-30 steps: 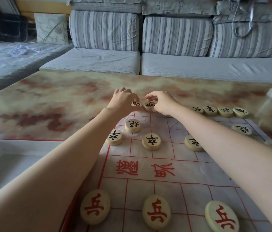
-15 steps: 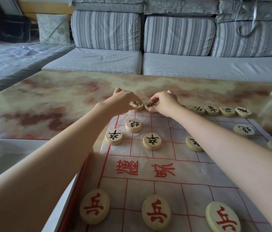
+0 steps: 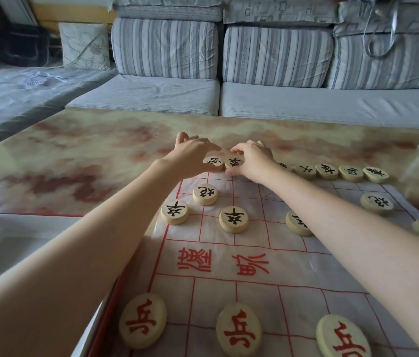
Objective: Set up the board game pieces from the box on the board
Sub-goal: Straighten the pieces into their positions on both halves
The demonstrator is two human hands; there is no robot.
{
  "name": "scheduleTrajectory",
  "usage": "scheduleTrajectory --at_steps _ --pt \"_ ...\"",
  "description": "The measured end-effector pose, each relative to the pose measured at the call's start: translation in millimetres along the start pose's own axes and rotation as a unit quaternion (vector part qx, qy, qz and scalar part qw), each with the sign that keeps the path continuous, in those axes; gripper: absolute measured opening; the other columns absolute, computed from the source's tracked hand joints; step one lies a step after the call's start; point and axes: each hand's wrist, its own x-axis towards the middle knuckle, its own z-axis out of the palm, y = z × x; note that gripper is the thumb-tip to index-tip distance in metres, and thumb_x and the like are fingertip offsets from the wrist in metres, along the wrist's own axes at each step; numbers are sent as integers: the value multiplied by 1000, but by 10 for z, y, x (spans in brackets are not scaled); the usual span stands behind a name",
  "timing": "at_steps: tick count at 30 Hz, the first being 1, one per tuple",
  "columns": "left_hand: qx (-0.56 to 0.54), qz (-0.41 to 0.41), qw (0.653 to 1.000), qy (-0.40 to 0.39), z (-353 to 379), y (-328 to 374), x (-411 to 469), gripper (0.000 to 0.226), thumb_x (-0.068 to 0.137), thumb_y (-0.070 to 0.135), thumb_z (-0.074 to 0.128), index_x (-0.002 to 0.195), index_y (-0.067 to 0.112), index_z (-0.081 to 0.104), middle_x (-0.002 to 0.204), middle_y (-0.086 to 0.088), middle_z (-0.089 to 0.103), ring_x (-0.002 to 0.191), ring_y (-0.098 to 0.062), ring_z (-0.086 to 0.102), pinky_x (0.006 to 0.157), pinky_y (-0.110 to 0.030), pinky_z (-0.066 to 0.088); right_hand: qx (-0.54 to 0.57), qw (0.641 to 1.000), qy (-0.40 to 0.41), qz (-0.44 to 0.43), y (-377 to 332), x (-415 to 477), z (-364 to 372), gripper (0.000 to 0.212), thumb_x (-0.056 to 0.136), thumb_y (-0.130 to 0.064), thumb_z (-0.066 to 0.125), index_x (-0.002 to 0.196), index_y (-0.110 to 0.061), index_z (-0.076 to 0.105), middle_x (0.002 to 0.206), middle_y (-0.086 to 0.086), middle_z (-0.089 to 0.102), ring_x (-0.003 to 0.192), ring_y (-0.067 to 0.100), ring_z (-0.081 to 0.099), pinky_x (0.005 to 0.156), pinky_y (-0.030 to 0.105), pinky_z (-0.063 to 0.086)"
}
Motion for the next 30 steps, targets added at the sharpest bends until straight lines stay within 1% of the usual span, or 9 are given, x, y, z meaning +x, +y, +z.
scheduleTrajectory --at_steps 2,6,7,9,11,13,18,24,30 --pt "-12 10 1000 -15 -21 -25 -18 49 83 40 61 129 28 51 128 5 57 119 -15 48 88 -30 15 -22 1000 0 8 2 4 -3 62 76 -43 71 130 -18 52 130 7 51 127 25 35 99 33 31" --pt "-12 19 999 -33 -6 -32 -27 38 88 23 59 125 27 55 125 6 59 115 -18 47 95 -29 19 -40 999 -5 16 25 -14 -4 54 78 -47 68 124 -21 58 124 7 56 124 26 35 94 33 31" --pt "-13 18 999 -29 5 -36 -24 35 88 23 59 123 27 56 123 4 60 113 -18 48 95 -29 19 -39 999 -7 16 24 -19 -7 52 78 -46 68 123 -21 58 123 7 58 123 27 34 94 33 31" --pt "-27 6 1000 -14 15 -42 -22 34 86 32 60 119 25 59 116 0 61 108 -19 52 93 -29 20 -32 999 -11 18 18 -26 -16 51 79 -45 68 123 -21 59 124 8 57 123 27 33 94 33 31" --pt "-43 -9 999 0 25 -35 -33 39 84 42 60 117 23 61 111 -2 62 106 -20 53 91 -29 20 -19 999 -16 26 3 -34 -22 51 79 -43 68 123 -21 58 125 8 55 124 27 32 96 33 32" --pt "-42 -19 999 14 35 -26 -49 43 82 46 60 116 21 61 110 -3 62 105 -22 54 90 -30 19 -16 999 -14 27 1 -46 -24 51 79 -44 68 124 -21 58 125 8 55 124 27 33 97 32 32" --pt "-25 -44 998 31 42 -18 -77 48 79 53 60 114 20 63 108 -3 62 103 -22 52 89 -32 18 -10 999 -14 27 20 -61 -8 57 79 -47 67 127 -19 55 126 6 56 123 27 33 97 34 31" --pt "-16 -51 998 34 57 -29 -72 49 78 55 60 112 21 64 111 -2 62 107 -22 50 91 -35 19 1 1000 -15 23 25 -70 -21 56 79 -47 67 126 -19 57 124 9 56 123 27 32 96 33 31" --pt "-18 -52 998 41 62 -37 -84 48 77 56 60 111 22 65 107 -3 62 105 -21 51 82 -31 14 -1 1000 -17 19 41 -51 -11 57 77 -49 68 125 -20 58 123 7 57 123 27 33 93 33 30"
